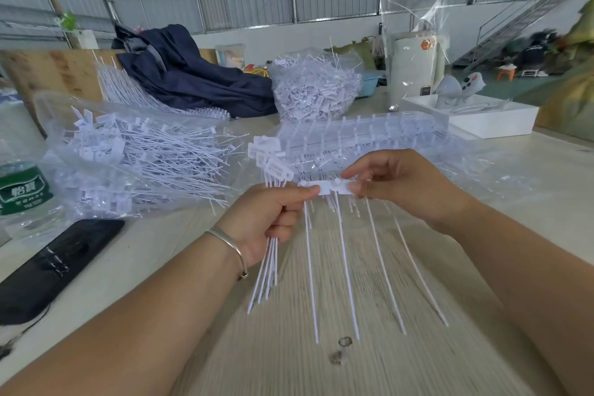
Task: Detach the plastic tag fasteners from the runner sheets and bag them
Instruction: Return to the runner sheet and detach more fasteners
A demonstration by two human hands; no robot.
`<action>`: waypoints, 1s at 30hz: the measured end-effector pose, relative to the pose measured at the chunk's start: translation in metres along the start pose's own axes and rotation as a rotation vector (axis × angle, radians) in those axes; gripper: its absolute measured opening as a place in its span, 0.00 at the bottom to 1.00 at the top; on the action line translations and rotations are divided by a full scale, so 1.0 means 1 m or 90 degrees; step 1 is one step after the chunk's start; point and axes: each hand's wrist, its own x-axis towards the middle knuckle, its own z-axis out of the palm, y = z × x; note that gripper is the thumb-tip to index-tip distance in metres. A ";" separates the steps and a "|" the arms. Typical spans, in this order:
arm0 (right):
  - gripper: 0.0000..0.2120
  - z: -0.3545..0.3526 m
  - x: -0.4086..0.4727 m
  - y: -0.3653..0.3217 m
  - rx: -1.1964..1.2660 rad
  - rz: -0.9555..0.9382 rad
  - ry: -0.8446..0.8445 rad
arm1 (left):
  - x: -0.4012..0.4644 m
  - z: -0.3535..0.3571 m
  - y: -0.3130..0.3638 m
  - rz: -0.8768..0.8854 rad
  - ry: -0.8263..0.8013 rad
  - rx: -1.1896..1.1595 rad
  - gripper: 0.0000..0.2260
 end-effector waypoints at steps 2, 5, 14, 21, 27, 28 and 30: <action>0.05 -0.002 0.000 0.003 0.037 0.038 -0.011 | -0.001 -0.002 0.001 0.004 -0.015 -0.012 0.10; 0.05 -0.003 -0.001 0.002 0.073 0.058 -0.026 | -0.005 -0.003 0.004 0.006 -0.047 -0.025 0.10; 0.09 0.000 -0.005 -0.009 0.290 0.093 -0.154 | -0.012 0.001 0.005 -0.017 -0.220 -0.101 0.10; 0.29 0.017 -0.008 -0.015 0.318 0.066 -0.191 | -0.014 0.010 0.000 -0.042 -0.343 -0.126 0.13; 0.17 0.012 -0.008 -0.018 0.210 0.052 -0.116 | -0.010 0.009 -0.001 -0.043 -0.275 -0.151 0.08; 0.15 0.010 -0.007 -0.019 0.187 0.047 -0.088 | -0.010 0.009 0.000 -0.043 -0.240 -0.149 0.07; 0.16 0.004 -0.004 -0.014 0.135 0.039 -0.006 | -0.012 0.009 0.003 -0.023 -0.151 -0.092 0.05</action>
